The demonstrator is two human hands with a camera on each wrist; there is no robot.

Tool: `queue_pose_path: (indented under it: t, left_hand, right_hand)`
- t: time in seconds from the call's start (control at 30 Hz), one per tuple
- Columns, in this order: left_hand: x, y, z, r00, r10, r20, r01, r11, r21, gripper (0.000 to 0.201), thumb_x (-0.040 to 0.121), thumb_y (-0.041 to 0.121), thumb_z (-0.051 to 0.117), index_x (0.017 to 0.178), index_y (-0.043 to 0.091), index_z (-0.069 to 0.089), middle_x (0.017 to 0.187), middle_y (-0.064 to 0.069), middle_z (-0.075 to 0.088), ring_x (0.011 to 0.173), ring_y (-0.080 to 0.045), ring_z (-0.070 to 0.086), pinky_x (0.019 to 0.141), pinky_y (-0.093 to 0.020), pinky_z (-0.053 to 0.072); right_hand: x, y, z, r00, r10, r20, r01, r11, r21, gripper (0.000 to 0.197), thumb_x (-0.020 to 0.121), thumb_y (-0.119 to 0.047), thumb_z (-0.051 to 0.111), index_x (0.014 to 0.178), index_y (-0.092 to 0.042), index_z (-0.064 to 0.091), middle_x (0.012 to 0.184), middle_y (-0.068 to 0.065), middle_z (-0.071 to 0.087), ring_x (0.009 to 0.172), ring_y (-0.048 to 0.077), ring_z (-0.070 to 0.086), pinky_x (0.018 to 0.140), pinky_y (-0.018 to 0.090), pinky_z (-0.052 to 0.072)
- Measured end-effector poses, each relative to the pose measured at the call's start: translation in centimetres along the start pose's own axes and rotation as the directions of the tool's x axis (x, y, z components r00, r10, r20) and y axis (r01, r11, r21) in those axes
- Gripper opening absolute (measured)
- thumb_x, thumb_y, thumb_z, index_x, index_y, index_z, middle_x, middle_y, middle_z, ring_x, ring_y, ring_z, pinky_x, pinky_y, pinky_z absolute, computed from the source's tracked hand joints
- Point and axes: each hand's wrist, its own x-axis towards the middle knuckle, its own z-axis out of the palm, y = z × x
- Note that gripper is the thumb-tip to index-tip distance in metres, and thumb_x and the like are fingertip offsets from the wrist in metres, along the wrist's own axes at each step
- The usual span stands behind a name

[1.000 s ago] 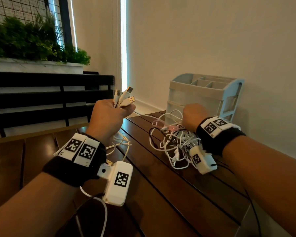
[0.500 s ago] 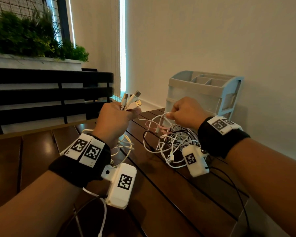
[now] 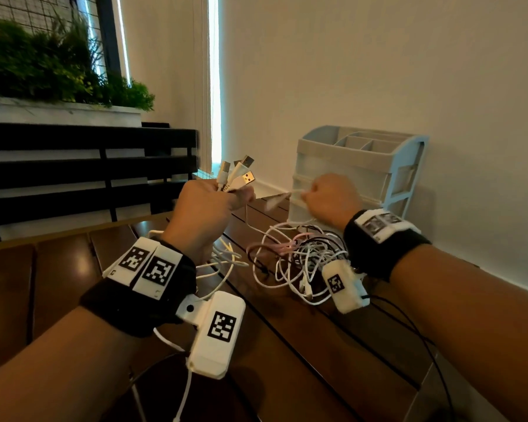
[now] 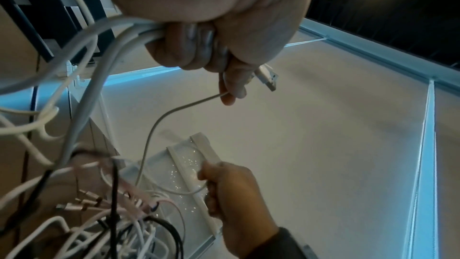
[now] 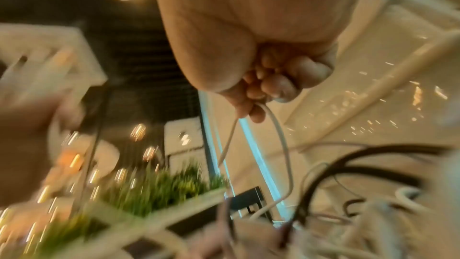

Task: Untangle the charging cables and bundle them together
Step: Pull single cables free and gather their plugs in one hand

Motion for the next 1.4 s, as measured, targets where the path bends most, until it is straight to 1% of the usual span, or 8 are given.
queue_pose_path:
  t: [0.03,0.1,0.3,0.47,0.9,1.2,1.3,1.4]
  left_hand:
    - [0.2,-0.2,-0.1,1.0,0.009,-0.015,-0.009,1.0,0.013,0.021,0.088,0.021,0.067,0.097,0.002,0.071,0.059,0.003,0.063,0.048,-0.002,0.039,0.068,-0.033,0.05]
    - [0.7,-0.8,-0.2,0.999,0.001,-0.044,0.0,1.0,0.028,0.019,0.088,0.02,0.067,0.097,0.004,0.071,0.052,0.01,0.054,0.04,0.0,0.044,0.062,-0.021,0.042]
    - [0.9,-1.0,-0.1,0.999,-0.001,-0.043,0.0,1.0,-0.016,0.024,0.09,0.023,0.065,0.104,0.005,0.071,0.074,0.003,0.063,0.096,-0.009,0.045,0.082,-0.037,0.05]
    - [1.0,-1.2,0.1,0.995,0.095,-0.013,-0.095,0.995,-0.003,0.019,0.091,0.02,0.063,0.098,0.004,0.071,0.069,-0.013,0.065,0.058,0.005,0.06,0.068,-0.022,0.049]
    - [1.9,-2.9,0.2,0.979,-0.086,0.186,0.11,0.987,-0.121,0.037,0.1,0.04,0.044,0.071,0.017,0.049,0.06,0.001,0.046,0.042,-0.007,0.034,0.044,-0.023,0.026]
    - [2.2,-0.7,-1.0,0.988,0.148,-0.037,-0.15,0.902,-0.406,0.039,0.1,0.04,0.044,0.068,0.016,0.044,0.057,-0.004,0.03,0.048,-0.014,0.042,0.056,-0.031,0.046]
    - [2.3,0.2,-2.5,0.921,0.387,-0.031,-0.388,0.92,-0.048,0.044,0.097,0.041,0.05,0.062,0.014,0.044,0.048,0.003,0.034,0.041,-0.011,0.032,0.044,-0.023,0.032]
    - [3.1,-0.3,-4.1,0.756,0.651,0.071,-0.566,0.595,0.571,0.037,0.091,0.042,0.06,0.066,0.016,0.055,0.053,-0.001,0.048,0.049,-0.015,0.042,0.049,-0.027,0.031]
  right_hand:
    - [0.4,0.7,-0.6,0.997,0.072,-0.022,-0.068,0.99,0.12,0.032,0.091,-0.029,0.054,0.068,-0.007,0.06,0.071,0.007,0.054,0.069,0.024,0.05,0.062,0.03,0.037]
    - [0.7,2.0,-2.0,0.99,0.141,-0.01,-0.138,0.98,0.141,0.033,0.088,-0.023,0.054,0.058,-0.01,0.05,0.064,0.006,0.052,0.061,0.022,0.047,0.053,0.025,0.032]
    - [-0.9,2.7,-2.9,0.966,0.155,0.209,-0.079,0.94,-0.331,0.015,0.089,-0.018,0.056,0.08,-0.006,0.055,0.093,0.01,0.062,0.076,0.023,0.054,0.065,0.028,0.039]
    - [-3.9,-4.2,-2.3,0.923,-0.281,0.262,0.206,0.938,0.281,0.041,0.088,-0.035,0.066,0.125,-0.02,0.058,0.108,-0.007,0.062,0.094,0.01,0.058,0.083,0.023,0.046]
    - [-4.8,-5.9,1.3,0.749,-0.445,0.491,0.326,0.893,0.312,0.023,0.098,-0.027,0.049,0.089,-0.015,0.067,0.078,-0.004,0.067,0.062,0.004,0.057,0.057,0.015,0.042]
    - [-2.4,0.1,0.8,0.844,-0.248,0.475,0.268,0.963,0.028,0.027,0.097,-0.034,0.052,0.084,-0.013,0.063,0.075,-0.002,0.057,0.071,0.014,0.053,0.065,0.026,0.041]
    - [-1.3,1.5,-0.6,0.917,-0.15,0.37,0.103,0.984,0.145,0.023,0.095,-0.03,0.055,0.077,-0.018,0.063,0.07,-0.002,0.06,0.061,0.012,0.055,0.061,0.028,0.045]
    - [-0.7,1.4,-2.0,0.955,-0.135,0.264,0.083,0.976,0.2,0.021,0.091,-0.026,0.062,0.071,-0.02,0.063,0.069,-0.003,0.061,0.058,0.009,0.055,0.06,0.027,0.045]
